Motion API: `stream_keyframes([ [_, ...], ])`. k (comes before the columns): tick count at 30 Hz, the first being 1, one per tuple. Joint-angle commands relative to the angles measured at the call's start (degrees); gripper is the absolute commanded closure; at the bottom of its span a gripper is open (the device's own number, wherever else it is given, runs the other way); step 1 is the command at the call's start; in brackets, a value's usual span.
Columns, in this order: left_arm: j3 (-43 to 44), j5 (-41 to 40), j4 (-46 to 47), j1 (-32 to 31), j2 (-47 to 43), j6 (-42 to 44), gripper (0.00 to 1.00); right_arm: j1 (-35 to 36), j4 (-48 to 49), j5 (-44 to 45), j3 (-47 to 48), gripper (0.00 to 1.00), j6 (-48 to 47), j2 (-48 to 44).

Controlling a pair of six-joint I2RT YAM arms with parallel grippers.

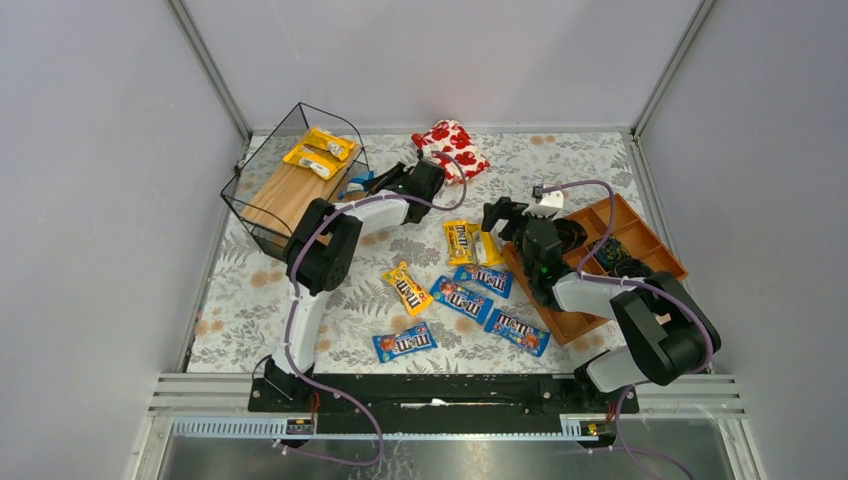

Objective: Place and organize the candy bags onto the shelf

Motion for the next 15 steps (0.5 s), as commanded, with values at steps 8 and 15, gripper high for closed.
stream_keyframes([
  [8,2.23,9.30,-3.35,1.47,1.50,-3.77,1.00,-1.11,3.31,-1.90,1.47,0.00,1.45,1.46],
  [15,2.39,14.15,-4.73,2.50,2.49,-4.06,1.00,-1.09,3.21,-2.24,1.68,0.00,1.65,1.99],
])
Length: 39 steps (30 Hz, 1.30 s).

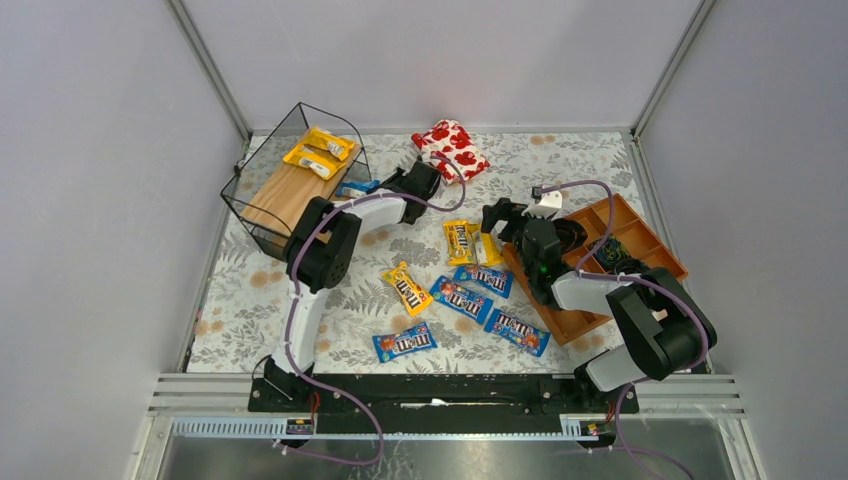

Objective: Place and organize the candy bags onto the shelf

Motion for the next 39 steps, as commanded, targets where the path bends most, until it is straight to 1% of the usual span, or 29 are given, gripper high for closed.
stream_keyframes([
  [1,1.98,4.37,-0.73,1.21,0.85,-1.58,1.00,-0.36,3.11,-0.40,1.75,0.00,0.45,0.47],
  [6,2.28,5.36,-1.07,1.58,2.07,-1.10,1.00,-0.44,3.05,-0.86,2.10,0.00,0.71,0.99],
  [12,4.76,5.23,-1.69,2.46,4.11,-0.73,1.00,-0.45,2.85,-1.22,2.38,0.00,1.16,1.25],
  [20,6.98,1.24,-1.54,3.29,5.58,-1.84,1.00,-0.57,2.37,-1.68,2.82,0.00,1.42,1.90],
  [28,7.16,-0.37,0.82,4.19,5.45,-0.97,1.00,-0.66,2.28,-2.22,3.01,0.00,1.89,2.22],
  [36,7.67,-3.12,3.22,4.50,6.65,2.12,0.94,-0.84,2.19,-2.52,3.25,0.00,2.04,2.46],
  [39,7.36,-2.93,2.81,4.13,6.37,1.68,0.81,-0.91,1.95,-2.73,3.34,0.00,2.09,2.48],
])
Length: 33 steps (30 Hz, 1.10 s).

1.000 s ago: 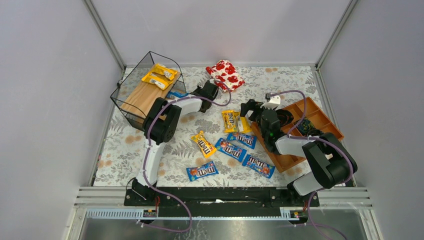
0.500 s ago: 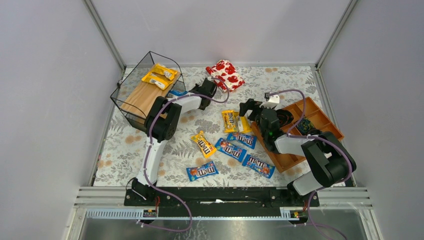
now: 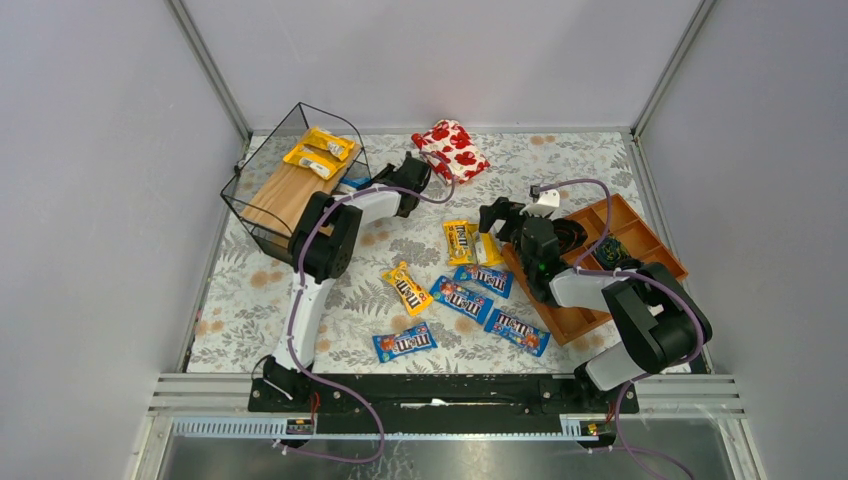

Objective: Place and organize the candy bags onto the shelf

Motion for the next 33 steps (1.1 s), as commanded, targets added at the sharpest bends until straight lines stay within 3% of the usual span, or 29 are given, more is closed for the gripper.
stream_keyframes([
  [1,1.71,-1.86,1.77,-0.26,-0.12,0.28,0.77,-0.62,2.05,-0.74,2.40,0.00,0.33,0.58],
  [5,0.28,-1.05,1.28,-1.07,-1.97,-0.61,0.62,-0.69,1.97,-1.07,2.57,0.00,0.44,0.69],
  [12,0.17,1.01,-5.42,-2.88,-5.03,-6.99,0.54,-0.76,1.92,-1.24,2.29,0.00,0.54,0.34],
  [18,0.00,2.64,-12.38,-5.82,-11.12,-16.74,0.40,-0.81,1.63,-1.30,2.27,0.00,0.48,0.05],
  [21,1.70,10.82,-18.33,-7.24,-17.35,-24.72,0.25,-0.86,0.93,-0.95,2.08,0.00,0.00,-0.47],
  [25,0.97,25.05,-22.35,-9.55,-29.23,-34.49,0.18,-0.94,0.37,-0.33,1.90,0.00,-0.74,-1.13],
  [29,-10.66,45.76,-20.13,-9.62,-42.68,-41.78,0.07,-0.99,-0.54,-0.39,2.34,0.00,-0.86,-0.72],
  [33,-26.97,59.69,-16.69,-9.78,-57.23,-48.93,0.06,-0.99,-1.26,-0.63,2.37,0.00,-0.95,-0.71],
])
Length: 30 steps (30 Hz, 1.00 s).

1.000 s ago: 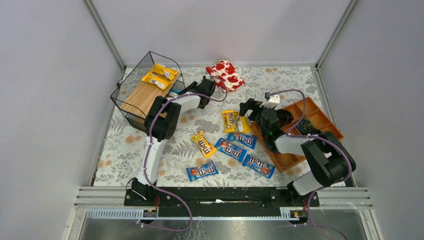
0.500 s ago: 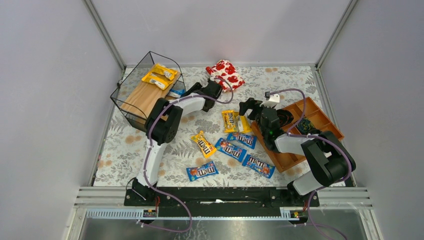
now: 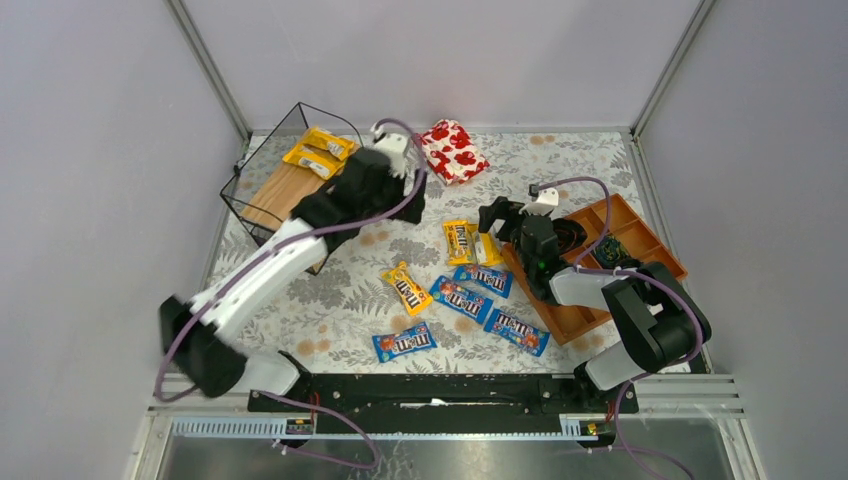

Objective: Place and organize the candy bags onto the shelf

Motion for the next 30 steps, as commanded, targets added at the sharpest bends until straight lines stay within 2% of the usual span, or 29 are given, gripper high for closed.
stream_keyframes([
  [1,-16.43,23.18,1.00,0.26,-11.41,-12.71,0.06,-0.47,-0.26,0.42,1.86,0.00,-1.32,-0.84],
  [5,-29.65,25.57,4.52,-6.07,-22.34,-19.88,0.06,-0.48,-1.39,-0.58,2.34,0.00,-1.37,-0.65],
  [9,-34.18,18.81,-0.79,-14.75,-27.23,-25.58,0.09,-0.47,-2.09,-1.60,2.28,0.00,-1.37,-0.62],
  [12,-37.37,15.79,-3.17,-18.61,-30.71,-33.81,0.12,-0.46,-2.55,-1.76,2.19,0.00,-1.33,-0.57],
  [15,-42.62,13.92,-5.44,-19.35,-36.72,-42.47,0.14,-0.48,-2.61,-2.05,2.34,0.00,-1.09,-0.09],
  [18,-46.34,8.39,-12.43,-19.35,-41.68,-52.23,0.19,-0.47,-2.60,-2.61,2.48,0.00,-0.68,0.46],
  [20,-48.25,7.06,-15.64,-19.35,-43.33,-56.64,0.27,-0.46,-2.57,-3.05,2.62,0.00,-0.56,0.72],
  [23,-49.96,5.83,-18.72,-19.35,-43.83,-61.19,0.28,-0.46,-2.76,-3.42,2.84,0.00,-0.48,0.85],
  [26,-51.51,5.53,-18.52,-19.36,-44.59,-65.05,0.29,-0.46,-2.87,-3.52,2.82,0.00,-0.48,0.78],
  [30,-55.68,7.29,-11.88,-19.35,-44.38,-66.95,0.28,-0.50,-2.79,-3.65,2.70,0.00,-0.54,0.38],
])
